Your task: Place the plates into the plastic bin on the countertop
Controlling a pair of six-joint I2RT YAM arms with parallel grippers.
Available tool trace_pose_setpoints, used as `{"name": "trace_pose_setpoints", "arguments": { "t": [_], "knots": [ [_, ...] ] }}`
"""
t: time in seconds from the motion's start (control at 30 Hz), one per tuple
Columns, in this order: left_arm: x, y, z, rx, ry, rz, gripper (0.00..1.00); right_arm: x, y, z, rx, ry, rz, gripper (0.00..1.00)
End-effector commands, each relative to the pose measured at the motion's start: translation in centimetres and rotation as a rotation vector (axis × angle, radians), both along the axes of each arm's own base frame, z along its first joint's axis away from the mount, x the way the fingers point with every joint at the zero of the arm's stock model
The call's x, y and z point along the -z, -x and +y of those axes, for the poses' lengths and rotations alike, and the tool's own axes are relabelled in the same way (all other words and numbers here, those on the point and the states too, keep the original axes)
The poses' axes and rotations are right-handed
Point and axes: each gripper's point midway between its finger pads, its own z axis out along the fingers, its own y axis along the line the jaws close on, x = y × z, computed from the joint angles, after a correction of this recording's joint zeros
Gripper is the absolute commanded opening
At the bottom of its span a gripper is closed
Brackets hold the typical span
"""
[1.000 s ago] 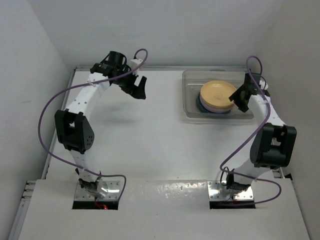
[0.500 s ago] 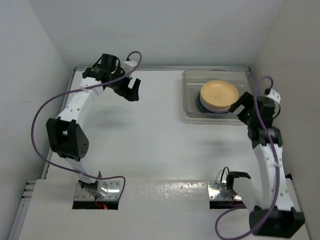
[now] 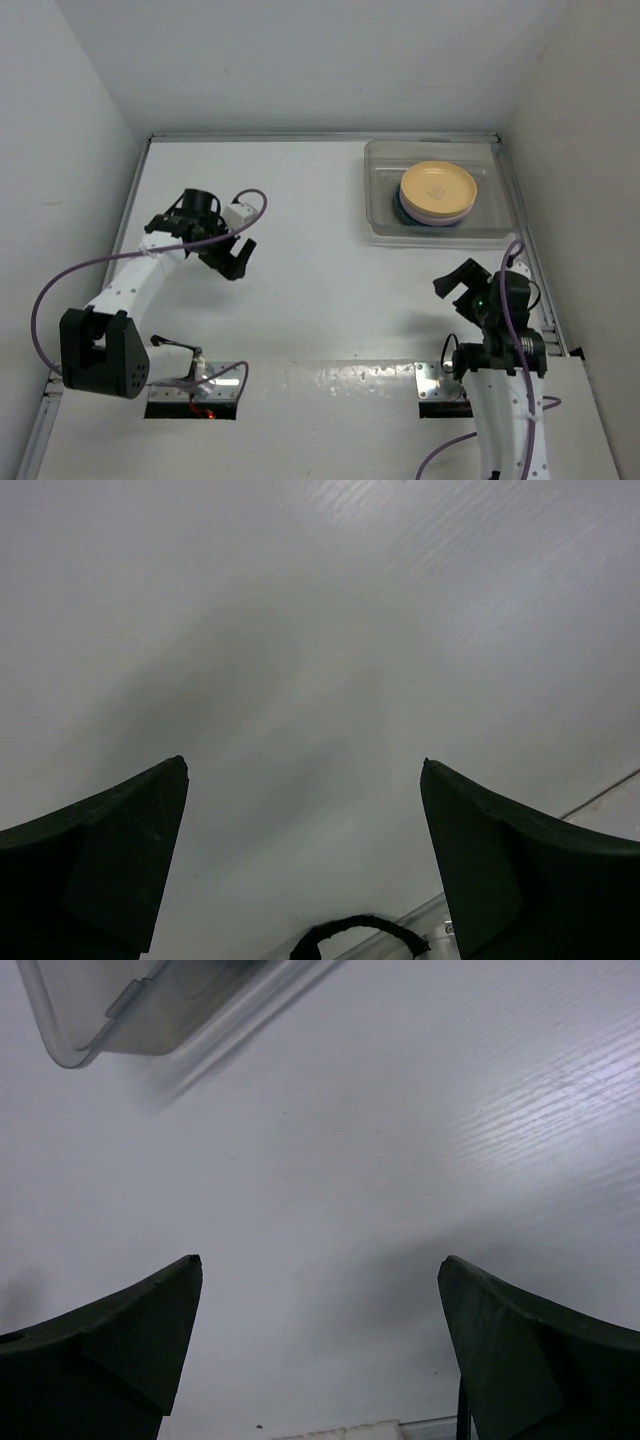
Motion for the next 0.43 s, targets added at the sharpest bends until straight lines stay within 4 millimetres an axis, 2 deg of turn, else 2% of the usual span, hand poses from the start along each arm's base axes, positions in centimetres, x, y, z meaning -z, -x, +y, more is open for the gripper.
{"name": "trace_pose_setpoints", "arguments": {
  "t": [0.0,0.03,0.4],
  "knots": [
    [-0.5,-1.1,1.6,-0.009,-0.065,-0.134,1.0,-0.7,0.1,1.0,-0.009,-0.06,-0.023,1.0],
    [-0.1,-1.0,1.8,-0.027,-0.068,-0.127,1.0,-0.7,0.1,1.0,0.002,-0.068,-0.019,1.0],
    [-1.1,-1.3,1.3,-0.027,-0.041,-0.168,1.0,-0.7,0.8,-0.6,0.084,-0.02,-0.004,1.0]
  ]
}}
